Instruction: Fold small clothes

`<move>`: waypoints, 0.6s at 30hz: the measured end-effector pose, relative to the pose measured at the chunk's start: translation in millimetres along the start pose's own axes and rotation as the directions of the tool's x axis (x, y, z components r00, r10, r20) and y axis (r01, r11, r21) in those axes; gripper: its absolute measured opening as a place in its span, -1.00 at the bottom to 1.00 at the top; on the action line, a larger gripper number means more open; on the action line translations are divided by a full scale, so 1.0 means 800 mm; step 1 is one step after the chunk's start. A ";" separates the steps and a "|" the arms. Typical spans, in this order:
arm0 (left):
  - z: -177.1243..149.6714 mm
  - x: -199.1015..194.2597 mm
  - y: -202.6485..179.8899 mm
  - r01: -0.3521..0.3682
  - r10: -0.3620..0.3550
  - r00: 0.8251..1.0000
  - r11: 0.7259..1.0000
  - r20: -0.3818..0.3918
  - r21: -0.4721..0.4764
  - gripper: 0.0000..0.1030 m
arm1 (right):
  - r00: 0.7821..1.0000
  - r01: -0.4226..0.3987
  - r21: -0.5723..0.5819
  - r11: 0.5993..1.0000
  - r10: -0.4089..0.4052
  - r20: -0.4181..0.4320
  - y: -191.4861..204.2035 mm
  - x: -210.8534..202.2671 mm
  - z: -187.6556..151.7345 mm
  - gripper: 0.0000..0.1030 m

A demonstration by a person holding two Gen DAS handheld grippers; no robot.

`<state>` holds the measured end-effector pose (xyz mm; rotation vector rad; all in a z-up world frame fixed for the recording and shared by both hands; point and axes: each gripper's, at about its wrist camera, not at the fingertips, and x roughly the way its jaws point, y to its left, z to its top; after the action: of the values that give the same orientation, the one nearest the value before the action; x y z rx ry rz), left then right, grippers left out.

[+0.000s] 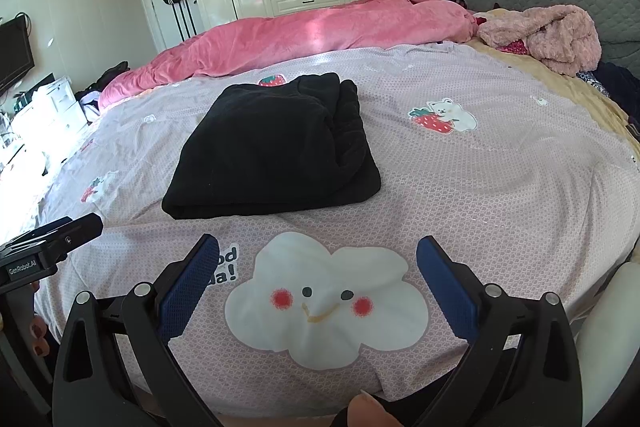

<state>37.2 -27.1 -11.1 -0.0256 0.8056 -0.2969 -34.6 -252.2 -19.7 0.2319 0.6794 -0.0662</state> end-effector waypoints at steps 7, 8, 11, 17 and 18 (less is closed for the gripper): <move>0.000 0.000 0.000 0.005 -0.005 1.000 1.000 0.001 -0.001 0.82 | 1.000 0.000 -0.001 1.000 0.000 0.001 0.000 0.000 0.000 0.91; 0.000 0.000 0.001 0.004 -0.004 1.000 1.000 0.002 -0.001 0.82 | 1.000 0.001 -0.001 1.000 -0.001 0.001 0.000 0.000 0.000 0.91; 0.000 -0.001 0.001 0.003 -0.003 1.000 1.000 0.004 0.000 0.82 | 1.000 0.003 -0.001 1.000 -0.003 0.003 0.000 -0.001 0.000 0.91; 0.000 -0.003 0.001 0.005 -0.005 1.000 1.000 0.006 -0.001 0.82 | 1.000 0.004 -0.002 1.000 -0.004 0.004 0.000 -0.001 0.000 0.91; 0.000 -0.003 0.001 0.006 -0.006 1.000 1.000 0.006 -0.001 0.82 | 1.000 0.004 -0.002 1.000 -0.004 0.003 0.000 -0.001 0.000 0.91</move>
<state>35.9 -25.9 -9.7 -0.0303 0.7999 -0.3019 -35.3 -252.2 -19.3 0.2288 0.6770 -0.0698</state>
